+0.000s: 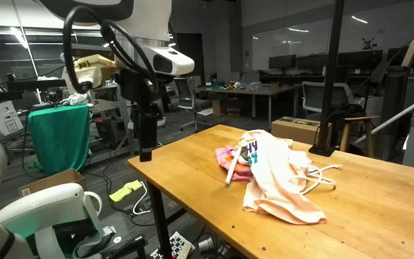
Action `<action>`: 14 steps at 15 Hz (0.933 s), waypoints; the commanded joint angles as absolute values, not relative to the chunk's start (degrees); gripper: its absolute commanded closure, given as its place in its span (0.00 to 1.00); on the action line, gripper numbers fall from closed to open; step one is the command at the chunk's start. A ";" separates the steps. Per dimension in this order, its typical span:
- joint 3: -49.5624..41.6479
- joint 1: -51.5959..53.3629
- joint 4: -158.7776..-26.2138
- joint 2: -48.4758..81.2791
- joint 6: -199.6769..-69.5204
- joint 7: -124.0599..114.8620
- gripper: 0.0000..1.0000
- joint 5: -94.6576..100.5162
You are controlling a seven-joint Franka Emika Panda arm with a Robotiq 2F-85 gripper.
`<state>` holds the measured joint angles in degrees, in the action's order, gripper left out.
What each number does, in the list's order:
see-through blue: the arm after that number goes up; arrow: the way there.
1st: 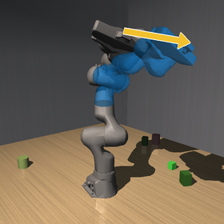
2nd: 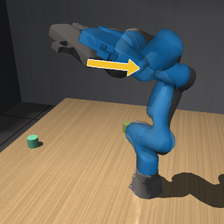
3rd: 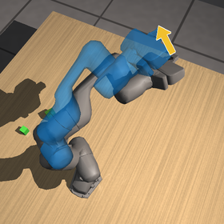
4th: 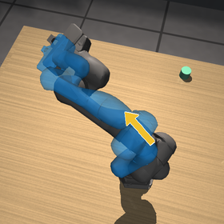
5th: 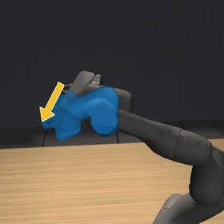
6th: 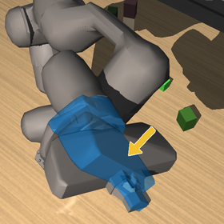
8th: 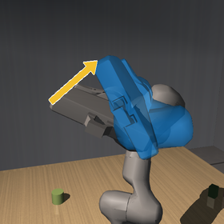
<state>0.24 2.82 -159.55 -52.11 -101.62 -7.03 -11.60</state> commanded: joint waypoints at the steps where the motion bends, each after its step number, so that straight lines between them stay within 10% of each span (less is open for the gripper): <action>1: 0.96 1.94 -159.42 -52.08 -101.39 -6.46 0.00 -12.11; 14: 2.97 2.74 -151.94 -42.32 -104.20 -6.25 0.00 -11.46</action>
<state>1.50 2.72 -156.81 -48.43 -102.72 -6.88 -11.55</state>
